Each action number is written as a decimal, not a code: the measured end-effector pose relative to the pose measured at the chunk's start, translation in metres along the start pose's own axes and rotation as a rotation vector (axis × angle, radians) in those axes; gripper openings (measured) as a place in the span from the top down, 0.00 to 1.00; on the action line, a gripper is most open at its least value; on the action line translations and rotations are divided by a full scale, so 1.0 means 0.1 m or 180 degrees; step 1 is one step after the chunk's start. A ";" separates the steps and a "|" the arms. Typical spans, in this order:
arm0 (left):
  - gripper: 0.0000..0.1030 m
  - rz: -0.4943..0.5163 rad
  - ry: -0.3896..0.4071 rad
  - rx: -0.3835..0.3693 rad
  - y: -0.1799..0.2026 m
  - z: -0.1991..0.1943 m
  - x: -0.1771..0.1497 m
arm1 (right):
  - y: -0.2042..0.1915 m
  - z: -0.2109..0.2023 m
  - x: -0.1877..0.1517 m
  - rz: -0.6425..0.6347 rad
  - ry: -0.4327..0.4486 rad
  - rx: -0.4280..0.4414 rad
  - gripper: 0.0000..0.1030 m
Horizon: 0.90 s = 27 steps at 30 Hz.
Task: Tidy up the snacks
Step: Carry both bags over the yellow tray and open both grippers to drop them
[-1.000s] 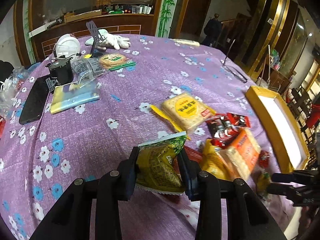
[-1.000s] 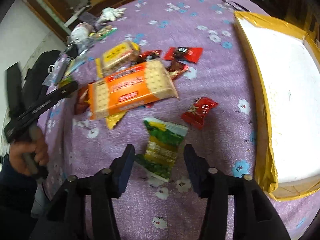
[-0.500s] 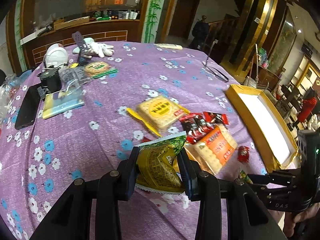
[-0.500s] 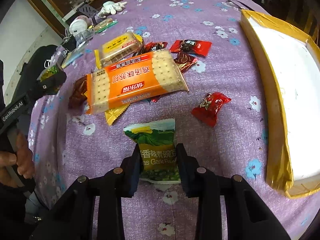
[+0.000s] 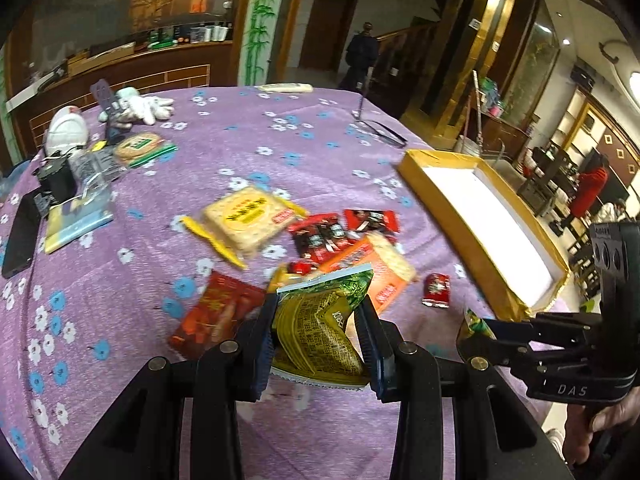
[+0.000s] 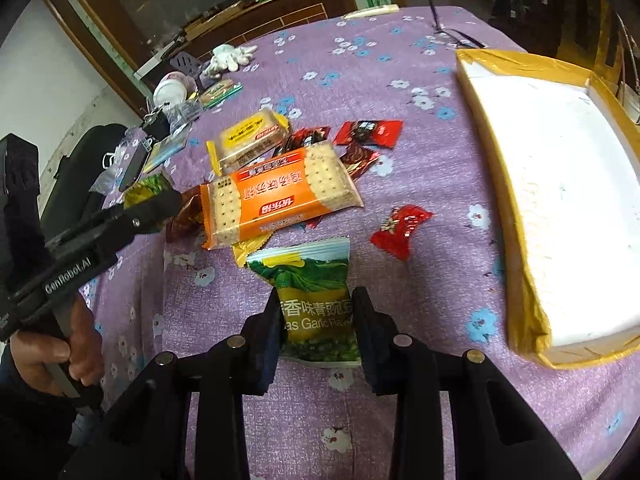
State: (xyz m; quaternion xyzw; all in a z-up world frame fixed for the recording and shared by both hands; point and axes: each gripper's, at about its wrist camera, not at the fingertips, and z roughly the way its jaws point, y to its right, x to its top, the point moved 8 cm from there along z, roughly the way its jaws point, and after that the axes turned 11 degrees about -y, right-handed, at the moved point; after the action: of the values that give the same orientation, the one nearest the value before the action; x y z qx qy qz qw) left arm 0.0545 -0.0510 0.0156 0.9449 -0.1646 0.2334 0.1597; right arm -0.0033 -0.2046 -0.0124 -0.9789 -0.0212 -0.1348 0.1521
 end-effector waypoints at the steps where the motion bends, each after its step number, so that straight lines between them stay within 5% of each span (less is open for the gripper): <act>1: 0.62 0.0019 0.0002 -0.0026 0.04 0.00 0.00 | 0.03 -0.03 0.00 0.0025 0.0024 0.0002 0.69; 18: 0.62 0.0314 0.0006 -0.0307 0.53 0.09 0.08 | 0.36 -0.52 -0.03 0.0320 0.0314 -0.0076 0.69; 27: 0.62 0.0235 0.0048 -0.0178 0.65 0.08 0.15 | 0.49 -0.66 0.09 0.0267 0.0408 0.0123 0.69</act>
State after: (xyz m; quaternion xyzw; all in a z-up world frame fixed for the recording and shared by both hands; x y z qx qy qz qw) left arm 0.0447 -0.1159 0.0312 0.9316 -0.2046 0.2415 0.1786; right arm -0.0079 -0.2717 0.0363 -0.9652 0.0271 -0.1903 0.1775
